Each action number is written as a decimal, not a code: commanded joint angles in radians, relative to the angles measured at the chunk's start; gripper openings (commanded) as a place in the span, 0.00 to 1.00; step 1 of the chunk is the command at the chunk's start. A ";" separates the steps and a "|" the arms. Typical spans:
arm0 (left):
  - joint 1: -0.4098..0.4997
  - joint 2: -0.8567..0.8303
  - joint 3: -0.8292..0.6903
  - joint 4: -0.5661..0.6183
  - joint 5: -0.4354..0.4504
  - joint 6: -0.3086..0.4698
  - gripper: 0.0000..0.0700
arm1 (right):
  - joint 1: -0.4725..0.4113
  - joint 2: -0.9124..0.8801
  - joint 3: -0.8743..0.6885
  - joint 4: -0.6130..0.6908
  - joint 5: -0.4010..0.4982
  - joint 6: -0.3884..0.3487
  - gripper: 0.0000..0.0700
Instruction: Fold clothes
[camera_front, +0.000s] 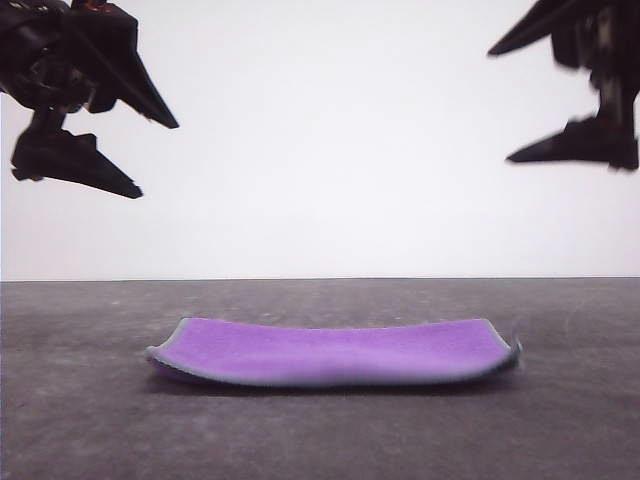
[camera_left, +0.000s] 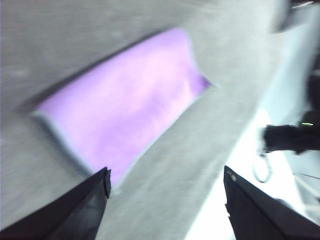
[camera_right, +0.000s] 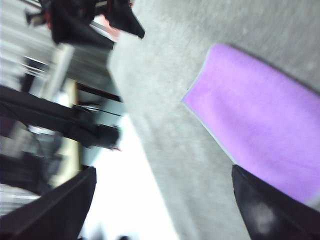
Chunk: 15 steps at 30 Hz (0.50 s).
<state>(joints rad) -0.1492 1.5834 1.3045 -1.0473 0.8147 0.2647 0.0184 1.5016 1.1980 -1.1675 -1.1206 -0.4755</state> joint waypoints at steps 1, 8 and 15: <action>0.003 0.010 0.019 0.008 -0.032 -0.027 0.63 | -0.004 -0.010 0.015 0.014 0.069 0.070 0.79; 0.037 0.010 0.018 0.014 -0.141 -0.083 0.63 | -0.034 -0.044 0.005 0.066 0.422 0.246 0.79; 0.077 0.010 0.018 -0.016 -0.215 -0.092 0.63 | -0.066 -0.045 -0.040 0.089 0.519 0.273 0.79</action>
<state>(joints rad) -0.0748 1.5810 1.3045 -1.0637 0.6050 0.1789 -0.0446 1.4425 1.1543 -1.0858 -0.6028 -0.2225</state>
